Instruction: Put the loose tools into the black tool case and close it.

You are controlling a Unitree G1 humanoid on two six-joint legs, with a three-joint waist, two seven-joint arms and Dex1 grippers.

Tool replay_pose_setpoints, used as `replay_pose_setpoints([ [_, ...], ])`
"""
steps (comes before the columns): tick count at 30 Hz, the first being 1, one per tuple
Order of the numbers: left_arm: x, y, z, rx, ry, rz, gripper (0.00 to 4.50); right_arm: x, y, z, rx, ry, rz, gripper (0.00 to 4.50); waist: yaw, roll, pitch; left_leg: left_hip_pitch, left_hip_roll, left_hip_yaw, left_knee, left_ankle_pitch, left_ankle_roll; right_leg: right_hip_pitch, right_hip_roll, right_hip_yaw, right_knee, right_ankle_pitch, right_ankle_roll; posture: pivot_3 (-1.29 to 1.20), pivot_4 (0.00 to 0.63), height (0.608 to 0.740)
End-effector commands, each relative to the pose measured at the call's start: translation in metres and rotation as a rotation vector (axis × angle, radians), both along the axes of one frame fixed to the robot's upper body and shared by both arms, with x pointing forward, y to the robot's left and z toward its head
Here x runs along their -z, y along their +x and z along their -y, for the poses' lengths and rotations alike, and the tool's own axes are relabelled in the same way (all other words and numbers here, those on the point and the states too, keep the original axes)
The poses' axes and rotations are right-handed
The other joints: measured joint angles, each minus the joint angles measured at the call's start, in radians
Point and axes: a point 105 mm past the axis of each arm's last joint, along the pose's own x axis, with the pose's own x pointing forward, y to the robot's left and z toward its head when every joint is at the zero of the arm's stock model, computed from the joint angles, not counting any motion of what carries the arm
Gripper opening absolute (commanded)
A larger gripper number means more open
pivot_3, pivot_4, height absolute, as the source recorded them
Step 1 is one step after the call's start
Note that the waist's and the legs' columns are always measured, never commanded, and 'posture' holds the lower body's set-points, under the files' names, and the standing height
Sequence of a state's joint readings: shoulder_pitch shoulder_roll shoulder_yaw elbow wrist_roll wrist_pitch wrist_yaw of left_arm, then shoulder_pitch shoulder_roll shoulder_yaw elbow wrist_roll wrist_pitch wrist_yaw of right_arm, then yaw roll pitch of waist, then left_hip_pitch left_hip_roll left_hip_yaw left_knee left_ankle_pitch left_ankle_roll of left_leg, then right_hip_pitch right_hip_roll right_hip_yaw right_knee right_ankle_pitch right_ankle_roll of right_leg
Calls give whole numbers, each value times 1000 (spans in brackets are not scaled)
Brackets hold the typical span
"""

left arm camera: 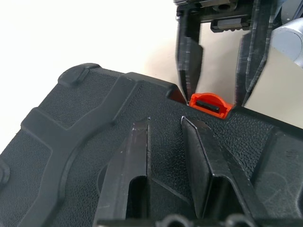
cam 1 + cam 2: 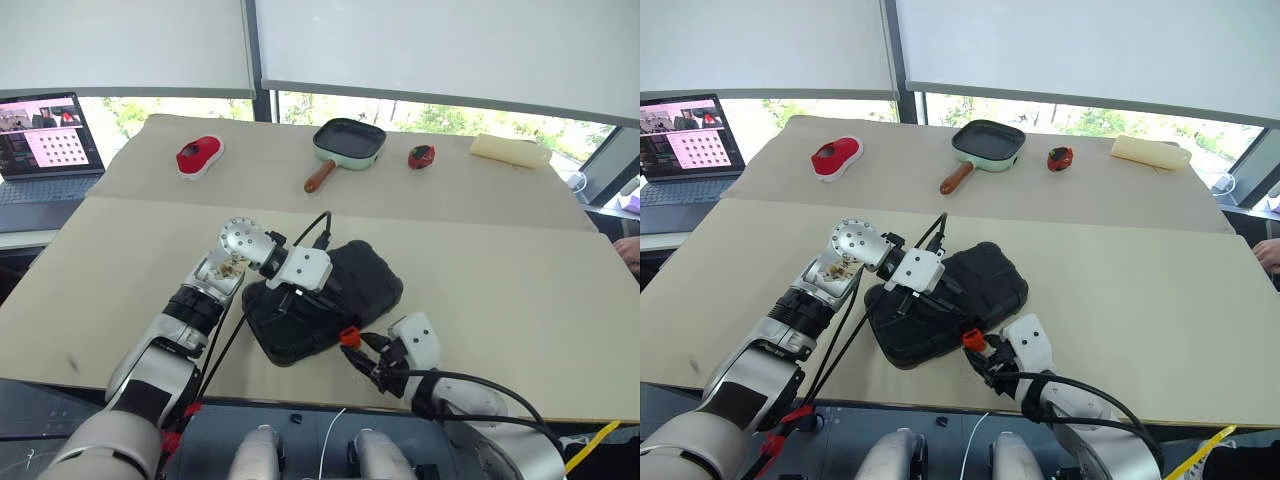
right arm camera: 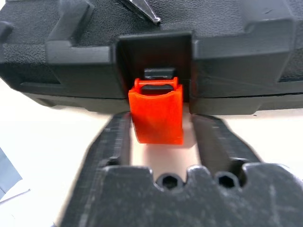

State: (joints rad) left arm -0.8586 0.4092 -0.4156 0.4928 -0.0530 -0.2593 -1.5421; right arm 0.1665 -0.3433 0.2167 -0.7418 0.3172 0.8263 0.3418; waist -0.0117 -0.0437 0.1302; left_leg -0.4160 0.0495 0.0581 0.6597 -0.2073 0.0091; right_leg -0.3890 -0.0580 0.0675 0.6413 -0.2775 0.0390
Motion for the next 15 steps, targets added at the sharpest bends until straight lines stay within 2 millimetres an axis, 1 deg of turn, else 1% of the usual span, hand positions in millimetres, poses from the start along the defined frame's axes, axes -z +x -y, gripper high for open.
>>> replay_pose_setpoints([
  [1,36,-5,-10,-14,152,-77,1136,-11,0,-1,-14,9,49,1449,0,0,0,0,0,0,0,0,0,0,0,0,0,0,0,0,150,740],
  [4,36,-4,-10,-15,151,-77,1136,-13,-1,0,-18,10,62,1449,1,0,0,0,0,0,0,0,0,0,0,0,0,0,0,0,150,740],
  [15,38,-3,-8,-15,146,-78,1136,-34,-12,4,-23,24,140,1449,7,0,0,-2,0,0,0,0,0,0,-1,0,-2,0,1,0,150,740],
])
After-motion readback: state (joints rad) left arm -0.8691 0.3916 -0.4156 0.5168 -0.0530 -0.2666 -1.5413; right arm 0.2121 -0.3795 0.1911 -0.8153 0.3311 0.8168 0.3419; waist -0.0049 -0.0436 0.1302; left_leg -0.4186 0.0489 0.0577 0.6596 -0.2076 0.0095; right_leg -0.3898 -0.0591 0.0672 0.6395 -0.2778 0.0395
